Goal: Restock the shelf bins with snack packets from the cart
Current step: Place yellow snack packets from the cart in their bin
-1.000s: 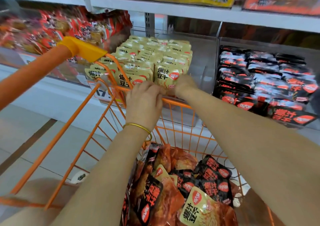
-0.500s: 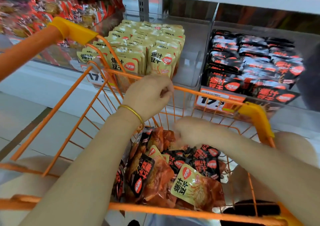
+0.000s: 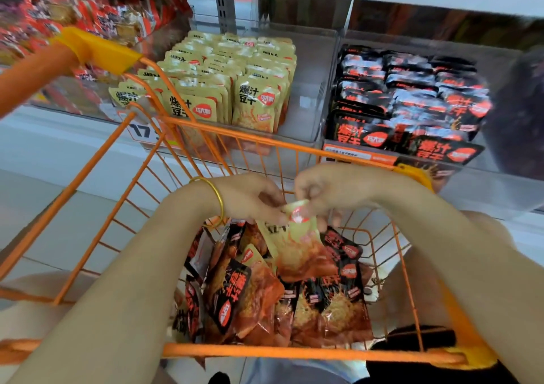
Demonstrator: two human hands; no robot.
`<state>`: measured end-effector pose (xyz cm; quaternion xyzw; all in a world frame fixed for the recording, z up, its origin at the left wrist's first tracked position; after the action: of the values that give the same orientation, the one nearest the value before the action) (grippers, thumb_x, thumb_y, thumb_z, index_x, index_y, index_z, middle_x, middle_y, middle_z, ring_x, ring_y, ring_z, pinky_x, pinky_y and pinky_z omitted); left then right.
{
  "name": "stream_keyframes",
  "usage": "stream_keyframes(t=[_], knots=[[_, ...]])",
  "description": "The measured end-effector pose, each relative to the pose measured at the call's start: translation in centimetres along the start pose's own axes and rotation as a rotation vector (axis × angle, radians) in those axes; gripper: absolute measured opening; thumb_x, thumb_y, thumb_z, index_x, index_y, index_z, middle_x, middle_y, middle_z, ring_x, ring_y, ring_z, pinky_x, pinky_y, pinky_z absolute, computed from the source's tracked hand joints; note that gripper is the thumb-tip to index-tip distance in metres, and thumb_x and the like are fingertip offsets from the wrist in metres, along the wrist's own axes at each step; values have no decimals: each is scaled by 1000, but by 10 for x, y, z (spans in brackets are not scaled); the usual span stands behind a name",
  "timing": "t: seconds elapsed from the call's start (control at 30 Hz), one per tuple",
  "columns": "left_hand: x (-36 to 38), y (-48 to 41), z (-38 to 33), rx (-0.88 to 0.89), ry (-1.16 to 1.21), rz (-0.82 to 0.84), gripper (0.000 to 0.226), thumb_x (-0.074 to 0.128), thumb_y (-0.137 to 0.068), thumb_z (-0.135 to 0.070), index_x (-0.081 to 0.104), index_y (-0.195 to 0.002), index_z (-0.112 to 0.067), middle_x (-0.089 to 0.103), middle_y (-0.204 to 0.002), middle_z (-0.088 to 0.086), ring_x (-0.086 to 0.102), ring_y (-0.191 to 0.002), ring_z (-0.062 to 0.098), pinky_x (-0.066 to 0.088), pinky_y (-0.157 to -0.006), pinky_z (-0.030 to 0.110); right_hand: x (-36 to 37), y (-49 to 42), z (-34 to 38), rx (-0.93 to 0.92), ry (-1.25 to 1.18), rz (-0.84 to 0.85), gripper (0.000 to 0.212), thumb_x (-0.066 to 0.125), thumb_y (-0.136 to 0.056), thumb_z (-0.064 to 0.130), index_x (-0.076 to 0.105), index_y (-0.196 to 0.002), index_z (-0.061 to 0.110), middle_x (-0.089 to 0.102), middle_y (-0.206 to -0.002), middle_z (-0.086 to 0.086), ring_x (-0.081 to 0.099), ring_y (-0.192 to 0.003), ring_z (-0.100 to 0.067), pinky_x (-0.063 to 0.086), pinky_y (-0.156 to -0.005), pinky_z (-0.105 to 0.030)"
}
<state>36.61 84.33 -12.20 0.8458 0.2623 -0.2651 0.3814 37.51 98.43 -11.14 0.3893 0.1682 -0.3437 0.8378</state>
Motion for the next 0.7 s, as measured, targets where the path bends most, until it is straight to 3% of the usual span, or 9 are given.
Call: stream_keyframes(t=[0.07, 0.17, 0.23, 0.3, 0.37, 0.43, 0.5, 0.6, 0.7], knots=[[-6, 4, 1, 1, 44, -13, 15, 63, -87, -33, 59, -91, -20, 59, -81, 2, 57, -68, 12, 48, -69, 28, -12, 10, 8, -77, -124, -112, 16, 62, -89, 9, 48, -81, 8, 58, -71, -15, 63, -58, -19, 48, -44, -23], [-26, 13, 3, 46, 176, -220, 14, 67, -84, -24, 57, -75, -24, 56, -68, -9, 55, -58, 2, 47, -61, 24, -21, 13, 17, -163, -297, -268, 13, 62, -89, 15, 54, -90, 4, 59, -70, -11, 59, -52, -14, 45, -40, -21], [-39, 21, 4, 103, 340, -368, 15, 68, -82, -18, 59, -72, -24, 55, -61, -14, 52, -55, -1, 45, -57, 18, -22, 11, 24, -203, -277, -277, 24, 63, -88, 22, 60, -102, 2, 61, -69, -5, 55, -49, -10, 43, -39, -19], [-50, 26, 4, 141, 489, -527, 10, 69, -81, -14, 61, -82, -19, 59, -69, -10, 55, -59, 0, 47, -57, 18, -22, 9, 34, -247, -249, -263, 17, 63, -89, 20, 64, -103, 11, 63, -60, 3, 52, -43, -7, 42, -37, -17], [-59, 27, 9, 141, 590, -766, 22, 68, -83, -16, 60, -103, -11, 64, -81, -3, 62, -73, 9, 51, -65, 24, -33, 7, 44, -275, -340, -359, 11, 62, -90, 15, 64, -101, 13, 64, -59, 2, 49, -38, -4, 41, -35, -16], [-66, 33, 16, 111, 441, -1104, 35, 65, -85, -19, 54, -116, -8, 62, -93, 1, 59, -90, 18, 50, -79, 30, -51, 3, 57, -332, -476, -581, 6, 61, -91, 12, 62, -96, 9, 61, -54, 2, 48, -34, -4, 39, -33, -17], [-68, 40, 16, 39, 2, -1328, 38, 63, -85, -17, 53, -120, -7, 56, -110, 9, 51, -108, 26, 42, -93, 35, -71, -5, 66, -411, -551, -840, 7, 59, -91, 12, 57, -98, 11, 61, -63, -2, 50, -38, -8, 42, -35, -21], [-60, 29, 16, -2, -288, -1197, 39, 60, -85, -11, 54, -123, -2, 48, -129, 17, 40, -124, 32, 29, -105, 37, -88, -35, 70, -329, -321, -1044, 13, 61, -89, 20, 51, -97, 14, 65, -86, -10, 63, -67, -26, 56, -61, -40], [-50, 15, 20, -35, -399, -1047, 40, 59, -85, -11, 55, -124, -1, 47, -132, 19, 37, -128, 34, 28, -108, 41, -84, -70, 67, -121, -109, -928, 18, 62, -89, 24, 52, -78, 14, 69, -91, -16, 68, -79, -34, 55, -73, -48]])
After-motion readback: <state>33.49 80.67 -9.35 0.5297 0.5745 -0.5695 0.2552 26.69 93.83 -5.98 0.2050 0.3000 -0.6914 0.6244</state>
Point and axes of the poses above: each hand's wrist, its own y-axis away from the middle knuckle, its own x-axis out of the palm, z = x × y, the point moved 4 cm from there along -y, towards the middle knuckle
